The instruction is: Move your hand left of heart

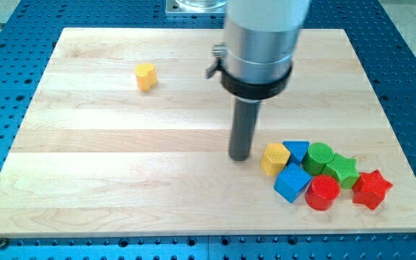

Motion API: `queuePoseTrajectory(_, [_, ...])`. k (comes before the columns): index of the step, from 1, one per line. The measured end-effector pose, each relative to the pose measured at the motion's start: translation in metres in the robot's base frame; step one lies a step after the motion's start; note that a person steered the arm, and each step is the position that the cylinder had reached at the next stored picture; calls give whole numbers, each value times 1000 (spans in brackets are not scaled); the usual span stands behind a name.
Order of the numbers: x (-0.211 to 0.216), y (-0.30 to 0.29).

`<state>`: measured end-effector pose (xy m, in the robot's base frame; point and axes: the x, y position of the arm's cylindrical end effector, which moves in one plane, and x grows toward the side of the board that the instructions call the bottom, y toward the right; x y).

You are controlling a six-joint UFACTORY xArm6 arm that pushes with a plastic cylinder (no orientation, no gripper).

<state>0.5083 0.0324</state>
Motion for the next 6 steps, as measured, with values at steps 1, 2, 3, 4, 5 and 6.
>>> queuePoseTrajectory(1, [-7, -104])
queuePoseTrajectory(2, [-56, -183])
queuePoseTrajectory(3, [-120, -205])
queuePoseTrajectory(4, [-152, -210])
queuePoseTrajectory(5, [-177, -174])
queuePoseTrajectory(6, [-137, -115])
